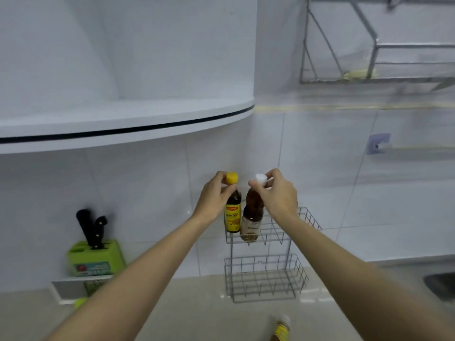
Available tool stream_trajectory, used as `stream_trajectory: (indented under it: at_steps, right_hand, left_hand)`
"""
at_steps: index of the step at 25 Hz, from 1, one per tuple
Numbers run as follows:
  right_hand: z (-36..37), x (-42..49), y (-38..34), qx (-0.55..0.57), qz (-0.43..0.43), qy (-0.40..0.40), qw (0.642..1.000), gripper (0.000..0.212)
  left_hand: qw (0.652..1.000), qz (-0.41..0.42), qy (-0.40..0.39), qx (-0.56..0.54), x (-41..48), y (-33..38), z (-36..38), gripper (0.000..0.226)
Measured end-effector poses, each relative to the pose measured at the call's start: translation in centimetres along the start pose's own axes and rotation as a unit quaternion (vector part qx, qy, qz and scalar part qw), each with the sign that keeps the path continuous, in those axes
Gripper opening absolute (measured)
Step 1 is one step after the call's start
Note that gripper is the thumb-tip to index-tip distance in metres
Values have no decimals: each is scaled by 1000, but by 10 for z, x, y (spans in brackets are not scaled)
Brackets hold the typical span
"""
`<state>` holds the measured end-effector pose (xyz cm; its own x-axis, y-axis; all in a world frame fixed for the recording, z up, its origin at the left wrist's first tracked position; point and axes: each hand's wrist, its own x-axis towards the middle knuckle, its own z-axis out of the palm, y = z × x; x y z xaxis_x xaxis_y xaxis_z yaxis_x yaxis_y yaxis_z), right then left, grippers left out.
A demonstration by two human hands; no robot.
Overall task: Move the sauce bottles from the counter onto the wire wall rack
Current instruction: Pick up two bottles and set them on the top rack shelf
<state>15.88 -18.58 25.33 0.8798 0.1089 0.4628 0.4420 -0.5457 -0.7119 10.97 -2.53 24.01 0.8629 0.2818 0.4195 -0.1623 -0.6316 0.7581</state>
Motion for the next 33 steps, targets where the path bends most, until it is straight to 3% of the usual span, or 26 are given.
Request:
stream_trajectory:
  at_steps: [6,10,12,17,20,25,30,31,33]
  right_hand:
    - [12,-1,10,31,-16,-60,998,40]
    - [15,-12,23,49,-30,-182,982,33]
    - [13,-18,27,51,-34,-207,977,37]
    - [13,-16,25,-30,-30,-182,982,50]
    - [15,-16,25,-30,-27,-222,974,50]
    - [12,-17,30,12,-18,-231,973,43]
    - [6,-30,40,118,24,-305,945,50]
    - [0,-38,45,106,24,-297,949,54]
    - [-13,-57,66,51,14,-201,978,54]
  left_hand:
    - [999,4,-35,39,-7,-2,3,27]
    - [997,6,-32,67,-14,3,5,28]
    - [997,6,-23,69,-20,2,5,29]
    - [998,-1,12,67,-28,5,5,29]
    - [996,5,4,84,-34,6,8,27]
    - [994,10,-18,108,-36,13,9,28]
    - [996,-86,-34,-1,-37,17,8,44]
    - [994,-97,-44,2,-40,17,9,49]
    - [990,-119,-70,32,-49,14,13,63]
